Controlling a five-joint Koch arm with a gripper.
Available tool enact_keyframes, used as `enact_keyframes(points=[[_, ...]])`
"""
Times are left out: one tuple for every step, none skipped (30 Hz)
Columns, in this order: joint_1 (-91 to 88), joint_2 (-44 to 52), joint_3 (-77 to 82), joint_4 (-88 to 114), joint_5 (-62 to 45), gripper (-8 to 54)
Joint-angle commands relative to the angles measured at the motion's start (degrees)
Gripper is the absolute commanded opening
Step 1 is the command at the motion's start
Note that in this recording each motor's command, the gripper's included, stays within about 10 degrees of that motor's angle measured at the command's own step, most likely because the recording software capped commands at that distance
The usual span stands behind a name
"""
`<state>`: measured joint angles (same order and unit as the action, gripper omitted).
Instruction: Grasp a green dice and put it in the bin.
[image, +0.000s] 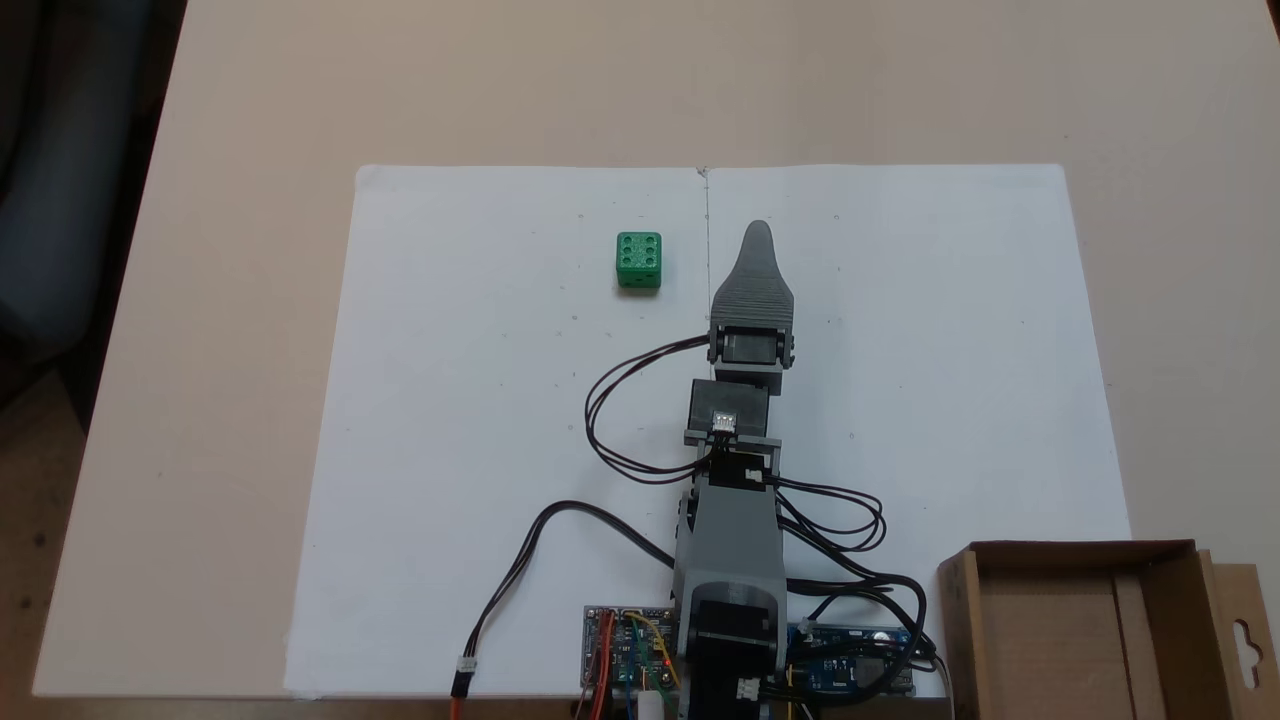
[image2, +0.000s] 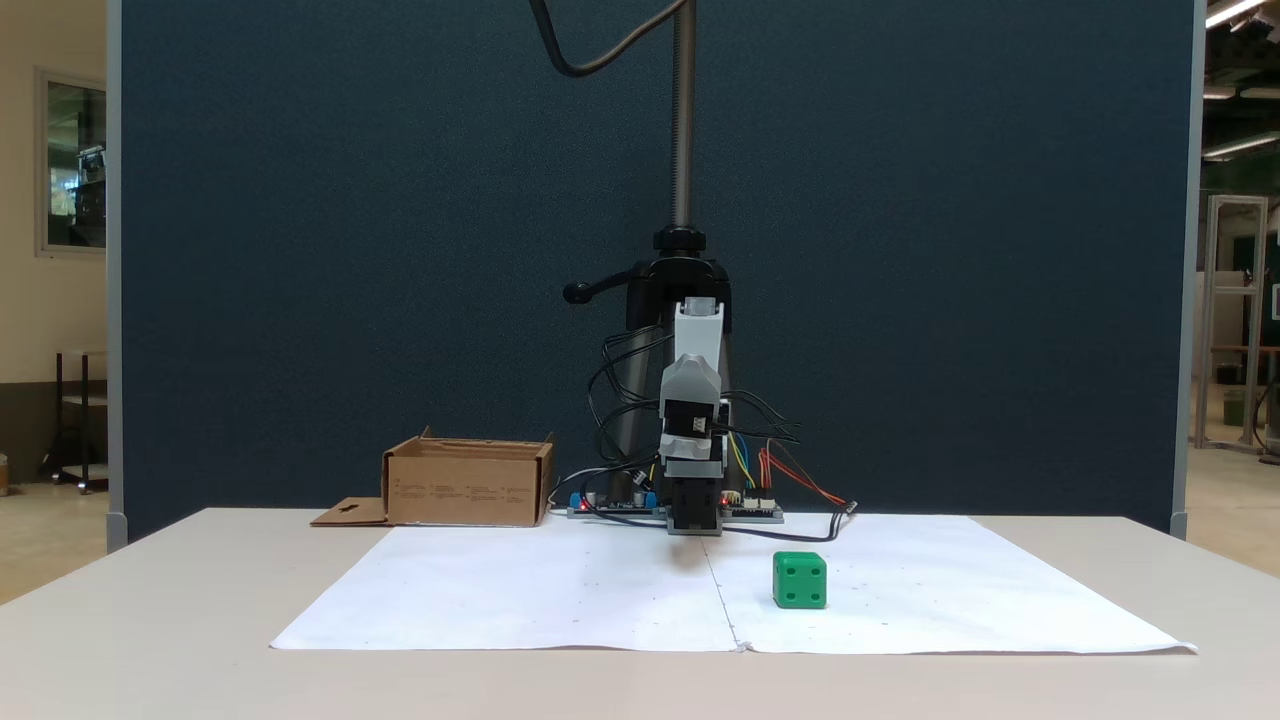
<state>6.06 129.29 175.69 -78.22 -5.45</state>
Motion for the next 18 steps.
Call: enact_keyframes(points=[[0.53,6.42,3.78,-2.11,-3.52,44.6],[0.53,6.42,3.78,-3.08,-3.52,44.6],[0.53,6.50,3.78,-4.13,-3.52,44.4],[0.44,6.50,3.78,-5.01,-3.52,44.3],[0.35,6.50,3.78,-5.27,-3.43,44.3],[0.09,6.50,3.78,-6.33,-3.34,44.0],[-0.44,6.50,3.69,-7.29,-3.25,43.9],[-1.76,6.50,3.60,-7.91,-3.34,43.9],[-2.90,6.50,3.52,-8.53,-3.34,43.9],[-3.69,6.50,3.34,-9.40,-3.34,43.9],[-4.48,6.50,2.81,-9.58,-3.34,43.9],[-5.45,6.50,2.29,-9.67,-3.34,43.9],[-7.03,6.50,1.67,-9.67,-3.34,43.9],[-8.35,6.50,1.14,-9.67,-3.34,43.9],[-9.67,6.50,0.62,-9.67,-3.34,43.8],[-10.81,6.50,0.00,-9.58,-3.25,43.3],[-11.51,6.50,-0.53,-9.49,-3.25,43.2],[-12.13,6.42,-0.88,-9.32,-3.25,43.1]])
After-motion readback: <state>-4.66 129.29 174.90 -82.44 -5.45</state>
